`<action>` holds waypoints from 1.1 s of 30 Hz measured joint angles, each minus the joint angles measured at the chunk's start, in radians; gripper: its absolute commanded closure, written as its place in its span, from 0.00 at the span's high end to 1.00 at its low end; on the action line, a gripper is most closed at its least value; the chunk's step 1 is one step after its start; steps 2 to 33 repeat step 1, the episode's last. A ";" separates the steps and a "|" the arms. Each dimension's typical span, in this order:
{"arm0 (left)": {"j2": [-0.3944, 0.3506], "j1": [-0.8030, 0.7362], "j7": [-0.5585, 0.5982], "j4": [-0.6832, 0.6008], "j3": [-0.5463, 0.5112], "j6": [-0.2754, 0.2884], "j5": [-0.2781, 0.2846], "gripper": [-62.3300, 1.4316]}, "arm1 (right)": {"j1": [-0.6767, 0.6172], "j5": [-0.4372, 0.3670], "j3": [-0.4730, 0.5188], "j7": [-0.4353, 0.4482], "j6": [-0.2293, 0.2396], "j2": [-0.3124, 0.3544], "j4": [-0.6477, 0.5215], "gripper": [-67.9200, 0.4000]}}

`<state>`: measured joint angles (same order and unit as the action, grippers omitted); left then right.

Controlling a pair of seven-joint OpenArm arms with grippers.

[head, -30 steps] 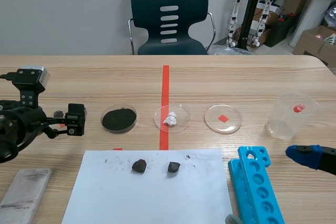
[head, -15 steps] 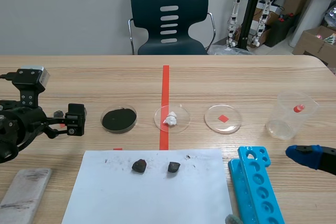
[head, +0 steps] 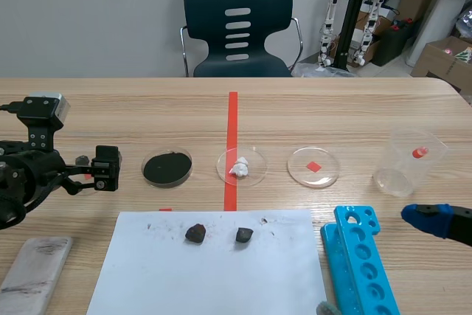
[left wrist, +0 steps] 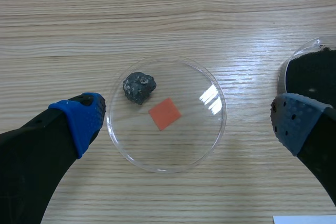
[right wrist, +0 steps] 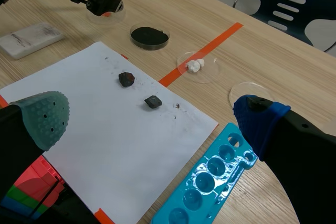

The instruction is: Put the mineral in the empty petri dish

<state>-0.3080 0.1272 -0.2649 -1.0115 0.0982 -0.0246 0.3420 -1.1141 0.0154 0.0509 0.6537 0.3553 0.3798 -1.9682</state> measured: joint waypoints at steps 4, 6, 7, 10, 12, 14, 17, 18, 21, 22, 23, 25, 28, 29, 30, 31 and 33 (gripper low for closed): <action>0.000 0.000 0.000 0.000 0.000 0.000 0.000 1.00 | 0.000 0.000 0.000 0.000 0.000 0.000 0.000 1.00; 0.000 0.000 0.000 0.000 0.000 0.000 0.000 1.00 | 0.000 0.000 0.000 0.000 0.000 0.000 0.000 1.00; 0.000 0.000 0.000 0.000 0.000 0.000 0.000 1.00 | 0.000 0.000 0.000 0.000 0.000 0.000 0.000 1.00; 0.000 0.000 0.000 0.000 0.000 0.000 0.000 1.00 | 0.000 0.000 0.000 0.000 0.000 0.000 0.000 1.00; 0.000 0.000 0.000 0.000 0.000 0.000 0.000 1.00 | 0.000 0.000 0.000 0.000 0.000 0.000 0.000 1.00; 0.000 0.000 0.000 0.000 0.000 0.000 0.000 1.00 | 0.000 0.000 0.000 0.000 0.000 0.000 0.000 1.00; 0.000 0.000 0.000 0.000 0.000 0.000 0.000 1.00 | 0.000 0.000 0.000 0.000 0.000 0.000 0.000 1.00; 0.000 0.000 0.000 0.000 0.000 0.000 0.000 1.00 | 0.000 0.000 0.000 0.000 0.000 0.000 0.000 1.00; 0.000 0.000 0.000 0.000 0.000 0.000 0.000 1.00 | 0.000 0.000 0.000 0.000 0.000 0.000 0.000 1.00; 0.000 0.000 0.000 0.000 0.000 0.000 0.000 1.00 | 0.000 0.000 0.000 0.000 0.000 0.000 0.000 1.00; 0.000 0.000 0.000 0.000 0.000 0.000 0.000 1.00 | 0.000 0.000 0.000 0.000 0.000 0.000 0.000 1.00; 0.000 0.000 0.000 0.000 0.000 0.000 0.000 1.00 | 0.000 0.000 0.000 0.000 0.000 0.000 0.000 1.00; 0.000 0.000 0.000 0.000 0.000 0.000 0.000 1.00 | 0.000 0.000 0.000 0.000 0.000 0.000 0.000 1.00; 0.000 0.000 0.000 0.000 0.000 0.000 0.000 1.00 | 0.000 0.000 0.000 0.000 0.000 0.000 0.000 1.00; 0.000 0.000 0.000 0.000 0.000 0.000 0.000 1.00 | 0.000 0.000 0.000 0.000 0.000 0.000 0.000 1.00; 0.000 0.000 0.000 0.000 0.000 0.000 0.000 1.00 | 0.000 0.000 0.000 0.000 0.000 0.000 0.000 1.00; 0.000 0.000 0.000 0.000 0.000 0.000 0.000 1.00 | 0.000 0.000 0.000 0.000 0.000 0.000 0.000 1.00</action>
